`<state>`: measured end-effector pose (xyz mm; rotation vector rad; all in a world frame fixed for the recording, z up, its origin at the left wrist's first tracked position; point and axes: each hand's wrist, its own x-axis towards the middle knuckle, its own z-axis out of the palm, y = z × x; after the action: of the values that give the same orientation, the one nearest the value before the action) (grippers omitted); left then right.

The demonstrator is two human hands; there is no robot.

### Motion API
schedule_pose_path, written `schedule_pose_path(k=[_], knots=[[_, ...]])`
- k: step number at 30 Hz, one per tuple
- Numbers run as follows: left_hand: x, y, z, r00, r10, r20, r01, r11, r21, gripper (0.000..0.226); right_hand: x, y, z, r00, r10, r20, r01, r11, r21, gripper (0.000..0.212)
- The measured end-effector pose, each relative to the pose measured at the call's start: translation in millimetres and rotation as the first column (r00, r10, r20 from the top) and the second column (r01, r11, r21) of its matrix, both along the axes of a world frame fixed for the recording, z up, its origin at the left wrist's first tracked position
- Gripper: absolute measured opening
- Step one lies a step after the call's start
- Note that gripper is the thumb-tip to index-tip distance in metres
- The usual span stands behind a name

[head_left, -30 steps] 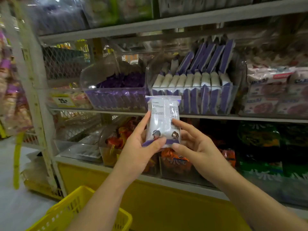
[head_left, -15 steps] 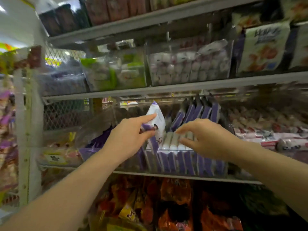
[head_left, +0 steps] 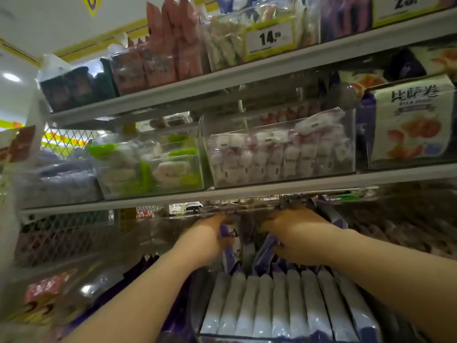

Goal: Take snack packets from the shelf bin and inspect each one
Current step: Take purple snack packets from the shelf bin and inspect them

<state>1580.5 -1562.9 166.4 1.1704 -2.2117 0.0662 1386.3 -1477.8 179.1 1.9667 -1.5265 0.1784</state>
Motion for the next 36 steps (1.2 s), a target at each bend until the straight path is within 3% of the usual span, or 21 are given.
schedule_pose_path(k=[9, 11, 13, 15, 19, 23, 25, 27, 31, 34, 36], knots=[[-35, -40, 4, 0.99, -0.022, 0.139, 0.016, 0.999, 0.046, 0.044, -8, -14, 4, 1.0, 0.017, -0.02, -0.017, 0.999, 0.03, 0.044], [-36, -36, 0, 0.968, 0.049, 0.247, -0.033, 0.997, -0.065, 0.044, -10, -15, 3, 1.0, 0.026, -0.012, -0.026, 0.999, 0.025, 0.043], [-38, -28, -3, 0.889, 0.205, 0.41, -0.098, 0.959, -0.267, 0.046, -9, -15, 2, 0.999, 0.038, -0.001, -0.038, 0.999, 0.012, 0.045], [-40, -20, -3, 0.796, 0.293, 0.53, -0.11, 0.931, -0.349, 0.046, -8, -16, 2, 0.999, 0.043, 0.011, -0.043, 0.999, -0.003, 0.044], [-41, -18, -6, 0.602, 0.286, 0.746, -0.113, 0.955, -0.274, 0.037, -4, -17, 1, 1.0, 0.027, -0.007, -0.028, 0.999, -0.019, 0.039], [-39, -16, -4, 0.529, 0.23, 0.817, -0.119, 0.973, -0.197, 0.038, -2, -19, -2, 0.995, -0.042, -0.095, 0.035, 0.996, -0.079, 0.033], [-37, -13, -3, 0.598, 0.187, 0.779, -0.11, 0.982, -0.151, 0.036, -2, -21, -2, 0.992, -0.064, -0.105, 0.051, 0.991, -0.122, 0.03], [-33, -11, -2, 0.723, 0.121, 0.68, -0.08, 0.993, -0.092, 0.032, -3, -20, -3, 0.995, -0.047, -0.09, 0.032, 0.987, -0.157, 0.031], [-11, 3, -2, 0.948, -0.042, 0.314, 0.029, 0.998, 0.046, 0.03, -3, -1, -11, 0.991, 0.109, -0.08, -0.127, 0.951, -0.281, 0.035], [8, 25, -11, 0.99, -0.143, 0.018, 0.144, 0.989, -0.028, 0.043, 3, 27, -15, 0.966, 0.253, -0.062, -0.257, 0.889, -0.38, 0.032], [15, 45, -19, 0.975, -0.172, -0.14, 0.162, 0.984, -0.079, 0.035, 8, 48, -20, 0.933, 0.359, -0.023, -0.336, 0.848, -0.41, 0.028]])
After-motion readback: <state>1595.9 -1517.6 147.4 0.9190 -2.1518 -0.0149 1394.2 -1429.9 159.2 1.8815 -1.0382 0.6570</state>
